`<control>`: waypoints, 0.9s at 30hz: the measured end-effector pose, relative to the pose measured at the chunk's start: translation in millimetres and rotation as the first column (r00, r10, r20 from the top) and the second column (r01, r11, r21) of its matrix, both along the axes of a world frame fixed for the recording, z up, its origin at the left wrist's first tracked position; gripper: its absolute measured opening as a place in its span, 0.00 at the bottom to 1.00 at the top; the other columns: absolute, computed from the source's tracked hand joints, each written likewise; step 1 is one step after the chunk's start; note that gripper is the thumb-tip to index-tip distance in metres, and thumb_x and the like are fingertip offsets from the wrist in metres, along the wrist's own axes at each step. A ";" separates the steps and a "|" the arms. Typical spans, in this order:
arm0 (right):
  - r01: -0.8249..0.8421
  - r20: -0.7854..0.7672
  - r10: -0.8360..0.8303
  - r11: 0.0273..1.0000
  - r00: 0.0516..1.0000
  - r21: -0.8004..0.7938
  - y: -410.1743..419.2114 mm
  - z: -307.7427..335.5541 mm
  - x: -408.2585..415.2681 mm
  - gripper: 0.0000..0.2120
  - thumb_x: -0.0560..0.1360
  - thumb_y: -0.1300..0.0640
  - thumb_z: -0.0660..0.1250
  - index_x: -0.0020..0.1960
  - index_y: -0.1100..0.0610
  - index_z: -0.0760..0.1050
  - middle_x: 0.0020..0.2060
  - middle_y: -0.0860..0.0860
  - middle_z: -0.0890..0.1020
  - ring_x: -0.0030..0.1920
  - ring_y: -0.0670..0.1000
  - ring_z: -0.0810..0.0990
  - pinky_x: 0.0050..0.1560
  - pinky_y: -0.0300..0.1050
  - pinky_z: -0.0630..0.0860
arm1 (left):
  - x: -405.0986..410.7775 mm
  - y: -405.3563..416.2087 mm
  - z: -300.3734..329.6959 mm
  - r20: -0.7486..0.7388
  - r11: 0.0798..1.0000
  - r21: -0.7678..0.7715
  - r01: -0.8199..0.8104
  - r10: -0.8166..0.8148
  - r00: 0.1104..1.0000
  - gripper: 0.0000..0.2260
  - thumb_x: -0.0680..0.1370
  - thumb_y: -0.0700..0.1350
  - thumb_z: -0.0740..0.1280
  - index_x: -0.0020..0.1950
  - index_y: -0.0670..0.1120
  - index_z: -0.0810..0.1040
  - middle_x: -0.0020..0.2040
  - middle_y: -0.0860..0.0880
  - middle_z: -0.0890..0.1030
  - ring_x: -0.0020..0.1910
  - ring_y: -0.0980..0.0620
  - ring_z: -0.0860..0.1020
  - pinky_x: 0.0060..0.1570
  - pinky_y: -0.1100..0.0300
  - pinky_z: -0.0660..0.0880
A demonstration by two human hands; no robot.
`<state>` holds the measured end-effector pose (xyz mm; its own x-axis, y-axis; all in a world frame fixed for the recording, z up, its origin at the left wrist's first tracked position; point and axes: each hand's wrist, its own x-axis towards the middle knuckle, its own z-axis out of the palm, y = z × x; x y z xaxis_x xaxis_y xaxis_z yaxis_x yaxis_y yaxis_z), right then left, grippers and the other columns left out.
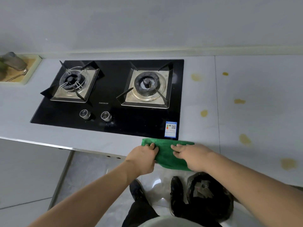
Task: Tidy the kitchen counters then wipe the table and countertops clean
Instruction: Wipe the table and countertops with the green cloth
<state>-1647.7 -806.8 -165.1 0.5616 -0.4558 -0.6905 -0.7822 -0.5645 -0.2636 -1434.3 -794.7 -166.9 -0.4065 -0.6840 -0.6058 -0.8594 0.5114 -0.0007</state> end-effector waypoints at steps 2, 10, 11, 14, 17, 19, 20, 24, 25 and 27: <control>0.039 0.001 -0.039 0.999 0.999 0.012 0.6 0.4 -15.8 0.38 0.72 0.72 0.53 0.78 0.48 0.53 0.78 0.41 0.44 0.77 0.49 0.52 0.74 0.53 0.61 | -14.7 1.4 -0.1 -0.015 1.000 0.004 0.020 -0.020 1.000 0.22 0.79 0.46 0.58 0.73 0.43 0.65 0.75 0.40 0.65 0.60 0.41 0.75 0.55 0.48 0.76; 0.148 -0.048 -0.149 0.989 0.988 -0.020 6.6 -0.3 -89.9 0.34 0.73 0.69 0.53 0.75 0.46 0.64 0.77 0.37 0.52 0.76 0.46 0.57 0.72 0.47 0.61 | -91.4 10.8 -2.9 -0.064 0.989 -0.020 0.146 -0.147 0.987 0.17 0.78 0.44 0.61 0.66 0.41 0.71 0.64 0.40 0.73 0.54 0.40 0.76 0.48 0.48 0.76; 0.155 -0.028 -0.156 0.987 0.987 -0.052 9.0 -2.7 -89.8 0.32 0.73 0.68 0.54 0.74 0.48 0.65 0.77 0.39 0.55 0.75 0.47 0.59 0.71 0.47 0.64 | -92.3 10.3 -4.7 -0.058 0.986 -0.031 0.165 -0.166 0.984 0.17 0.79 0.44 0.61 0.67 0.41 0.70 0.65 0.40 0.73 0.55 0.41 0.76 0.48 0.49 0.76; 0.251 0.071 -0.241 0.943 0.968 -0.220 18.4 -11.1 -74.2 0.21 0.76 0.62 0.56 0.68 0.54 0.73 0.69 0.49 0.73 0.67 0.53 0.71 0.59 0.50 0.74 | -78.2 6.8 -8.9 -0.100 0.975 -0.057 0.216 -0.220 0.970 0.21 0.81 0.45 0.59 0.74 0.43 0.65 0.72 0.42 0.68 0.63 0.42 0.70 0.56 0.48 0.76; 0.458 0.227 -0.397 0.779 0.889 -0.428 36.5 -21.5 -63.8 0.14 0.75 0.56 0.67 0.58 0.60 0.77 0.56 0.53 0.77 0.54 0.55 0.78 0.45 0.49 0.80 | -67.9 4.8 -10.2 -0.191 0.973 -0.075 0.218 -0.229 0.955 0.25 0.83 0.52 0.55 0.78 0.45 0.58 0.75 0.44 0.62 0.69 0.43 0.65 0.62 0.48 0.73; 0.561 0.218 -0.523 0.698 0.824 -0.446 47.5 -31.4 -63.2 0.24 0.65 0.52 0.78 0.57 0.63 0.79 0.55 0.56 0.79 0.51 0.56 0.82 0.44 0.48 0.81 | -64.6 5.0 -14.1 -0.244 0.967 -0.109 0.229 -0.249 0.937 0.26 0.83 0.53 0.53 0.78 0.45 0.58 0.75 0.44 0.61 0.71 0.44 0.63 0.65 0.47 0.71; 0.594 0.208 -0.567 0.675 0.797 -0.437 52.0 -39.0 -64.9 0.28 0.62 0.52 0.80 0.57 0.64 0.80 0.56 0.58 0.80 0.51 0.57 0.83 0.46 0.49 0.81 | -65.2 3.9 -18.2 -0.242 0.961 -0.111 0.254 -0.274 0.931 0.25 0.83 0.53 0.53 0.79 0.45 0.58 0.76 0.44 0.59 0.72 0.44 0.61 0.67 0.47 0.69; 0.587 0.193 -0.568 0.678 0.800 -0.443 55.2 -52.0 -63.7 0.32 0.59 0.54 0.82 0.59 0.66 0.80 0.61 0.61 0.79 0.58 0.58 0.81 0.55 0.53 0.76 | -63.4 5.6 -22.1 -0.224 0.971 -0.061 0.232 -0.240 0.945 0.26 0.84 0.55 0.49 0.80 0.47 0.55 0.80 0.46 0.51 0.78 0.46 0.50 0.75 0.48 0.60; 0.584 0.195 -0.560 0.691 0.805 -0.427 51.8 -49.1 -64.8 0.33 0.62 0.56 0.81 0.62 0.67 0.76 0.65 0.61 0.75 0.62 0.59 0.78 0.60 0.53 0.72 | -66.0 4.0 -20.5 -0.229 0.974 -0.051 0.221 -0.227 0.946 0.26 0.84 0.55 0.49 0.80 0.48 0.54 0.80 0.47 0.50 0.78 0.47 0.49 0.75 0.49 0.59; 0.557 0.222 -0.512 0.735 0.830 -0.386 47.7 -41.0 -67.7 0.32 0.76 0.60 0.67 0.74 0.67 0.57 0.76 0.59 0.55 0.75 0.58 0.60 0.72 0.49 0.53 | -68.7 1.1 -16.5 -0.232 0.977 -0.038 0.208 -0.211 0.950 0.25 0.83 0.54 0.48 0.80 0.49 0.54 0.80 0.48 0.51 0.77 0.48 0.51 0.74 0.51 0.60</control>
